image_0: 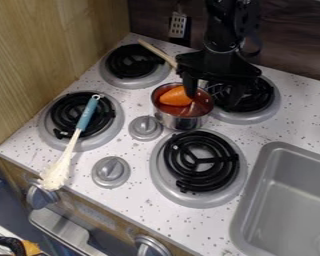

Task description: Grabbing the pot and moving it to the right burner

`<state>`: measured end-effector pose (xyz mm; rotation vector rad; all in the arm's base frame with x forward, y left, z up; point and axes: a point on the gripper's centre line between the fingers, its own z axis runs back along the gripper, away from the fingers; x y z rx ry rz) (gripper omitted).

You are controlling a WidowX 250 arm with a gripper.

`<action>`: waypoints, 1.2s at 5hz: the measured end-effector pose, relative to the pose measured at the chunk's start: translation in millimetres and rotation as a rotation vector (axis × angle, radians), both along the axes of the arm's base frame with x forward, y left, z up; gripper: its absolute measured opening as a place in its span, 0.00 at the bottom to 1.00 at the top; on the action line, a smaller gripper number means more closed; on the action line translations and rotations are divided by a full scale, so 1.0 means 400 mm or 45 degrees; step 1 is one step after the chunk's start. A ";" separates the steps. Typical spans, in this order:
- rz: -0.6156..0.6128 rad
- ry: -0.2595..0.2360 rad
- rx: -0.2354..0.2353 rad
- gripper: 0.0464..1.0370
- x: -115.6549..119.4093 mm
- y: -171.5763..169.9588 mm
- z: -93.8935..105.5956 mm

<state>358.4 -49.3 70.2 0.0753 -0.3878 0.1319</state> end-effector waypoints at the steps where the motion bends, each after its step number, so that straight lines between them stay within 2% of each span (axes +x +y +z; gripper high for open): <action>1: -0.212 0.047 -0.037 0.96 0.025 0.031 -0.043; 2: -0.325 0.042 -0.052 0.96 0.040 0.032 -0.072; 3: -0.339 0.017 -0.054 0.96 0.059 0.064 -0.108; 4: -0.321 0.037 -0.053 0.96 0.081 0.069 -0.118; 6: -0.277 0.062 0.007 0.96 0.085 0.067 -0.144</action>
